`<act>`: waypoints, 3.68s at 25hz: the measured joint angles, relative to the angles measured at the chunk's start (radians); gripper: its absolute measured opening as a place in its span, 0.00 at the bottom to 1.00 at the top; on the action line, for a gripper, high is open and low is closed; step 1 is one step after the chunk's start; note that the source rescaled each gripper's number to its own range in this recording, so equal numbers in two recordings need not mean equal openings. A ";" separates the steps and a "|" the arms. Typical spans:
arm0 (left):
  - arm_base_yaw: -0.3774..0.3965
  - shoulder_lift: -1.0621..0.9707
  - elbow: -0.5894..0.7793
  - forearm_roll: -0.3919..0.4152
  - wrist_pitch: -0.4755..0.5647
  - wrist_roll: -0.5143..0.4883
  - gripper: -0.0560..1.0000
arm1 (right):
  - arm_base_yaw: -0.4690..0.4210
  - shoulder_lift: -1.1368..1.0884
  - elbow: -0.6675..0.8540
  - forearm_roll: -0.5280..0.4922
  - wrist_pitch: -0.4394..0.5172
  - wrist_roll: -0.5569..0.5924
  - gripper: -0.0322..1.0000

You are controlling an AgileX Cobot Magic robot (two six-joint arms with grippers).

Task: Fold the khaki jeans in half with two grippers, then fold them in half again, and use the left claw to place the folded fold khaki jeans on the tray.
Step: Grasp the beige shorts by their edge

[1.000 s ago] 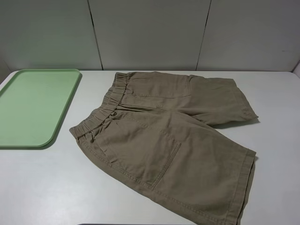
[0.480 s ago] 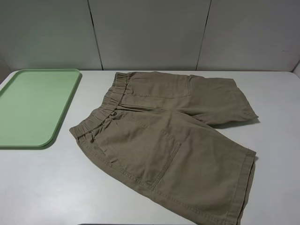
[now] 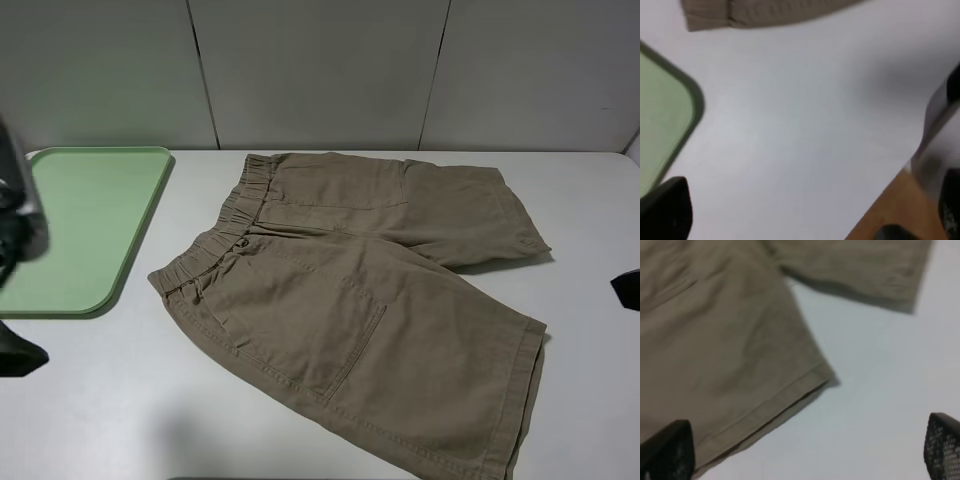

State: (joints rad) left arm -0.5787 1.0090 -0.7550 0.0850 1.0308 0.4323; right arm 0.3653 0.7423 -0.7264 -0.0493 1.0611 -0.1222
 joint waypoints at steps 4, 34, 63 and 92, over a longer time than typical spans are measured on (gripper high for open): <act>-0.035 0.112 0.000 0.009 -0.024 0.071 0.97 | 0.101 0.064 0.000 -0.002 0.000 -0.050 1.00; 0.080 0.621 -0.001 0.169 -0.504 0.726 0.97 | 0.459 0.380 0.237 0.043 -0.284 -0.198 1.00; 0.080 0.916 -0.121 0.196 -0.633 0.873 0.96 | 0.522 0.708 0.239 0.122 -0.540 -0.158 1.00; 0.080 0.916 -0.121 0.198 -0.660 0.881 0.95 | 0.522 0.926 0.278 0.289 -0.667 -0.168 1.00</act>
State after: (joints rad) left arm -0.4985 1.9253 -0.8758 0.2834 0.3713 1.3133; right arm 0.8878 1.6683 -0.4480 0.2400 0.3938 -0.2903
